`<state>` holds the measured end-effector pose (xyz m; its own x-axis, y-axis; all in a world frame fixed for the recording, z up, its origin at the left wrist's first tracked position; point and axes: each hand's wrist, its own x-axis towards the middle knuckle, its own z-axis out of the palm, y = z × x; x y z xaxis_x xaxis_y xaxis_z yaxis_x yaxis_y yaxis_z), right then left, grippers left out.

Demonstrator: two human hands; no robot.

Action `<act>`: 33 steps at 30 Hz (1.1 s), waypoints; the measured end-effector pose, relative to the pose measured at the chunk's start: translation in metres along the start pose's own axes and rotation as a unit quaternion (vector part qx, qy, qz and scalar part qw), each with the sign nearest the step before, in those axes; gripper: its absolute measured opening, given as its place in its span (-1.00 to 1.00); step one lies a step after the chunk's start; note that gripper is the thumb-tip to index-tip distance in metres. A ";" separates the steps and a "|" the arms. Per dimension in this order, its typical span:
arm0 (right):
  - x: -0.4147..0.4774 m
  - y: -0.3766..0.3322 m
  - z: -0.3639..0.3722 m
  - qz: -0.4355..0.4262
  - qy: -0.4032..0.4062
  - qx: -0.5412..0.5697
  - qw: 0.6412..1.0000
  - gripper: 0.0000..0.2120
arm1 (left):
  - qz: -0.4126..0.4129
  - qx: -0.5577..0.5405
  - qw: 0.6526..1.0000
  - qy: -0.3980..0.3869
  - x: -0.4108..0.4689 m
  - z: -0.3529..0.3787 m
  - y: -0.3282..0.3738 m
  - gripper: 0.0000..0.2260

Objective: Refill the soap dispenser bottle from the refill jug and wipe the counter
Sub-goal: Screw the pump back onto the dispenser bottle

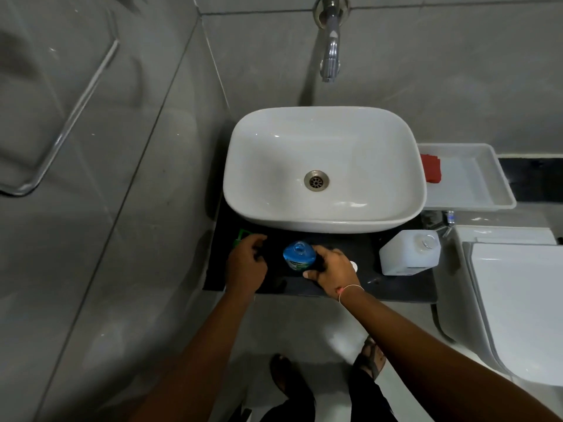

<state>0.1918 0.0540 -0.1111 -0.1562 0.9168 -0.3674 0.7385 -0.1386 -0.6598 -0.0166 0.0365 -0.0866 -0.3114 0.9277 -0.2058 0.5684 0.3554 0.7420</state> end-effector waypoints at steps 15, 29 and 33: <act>0.008 -0.005 0.008 -0.030 0.002 0.043 0.999 -0.45 | -0.117 0.154 0.980 0.049 0.041 -0.020 -0.028 -0.78; 0.004 -0.011 -0.001 -0.034 -0.028 -0.003 0.999 -0.44 | 0.040 -0.318 0.938 0.134 -0.018 -0.056 0.078 -0.83; 0.005 -0.011 -0.002 -0.029 -0.031 -0.009 0.999 -0.43 | 0.071 -0.343 0.929 0.119 -0.022 -0.044 0.104 -0.77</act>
<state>0.1839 0.0611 -0.1042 -0.2397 0.8981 -0.3688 0.7384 -0.0780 -0.6698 0.0157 0.0482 0.0233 -0.4771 0.8788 0.0112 0.0230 -0.0002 0.9997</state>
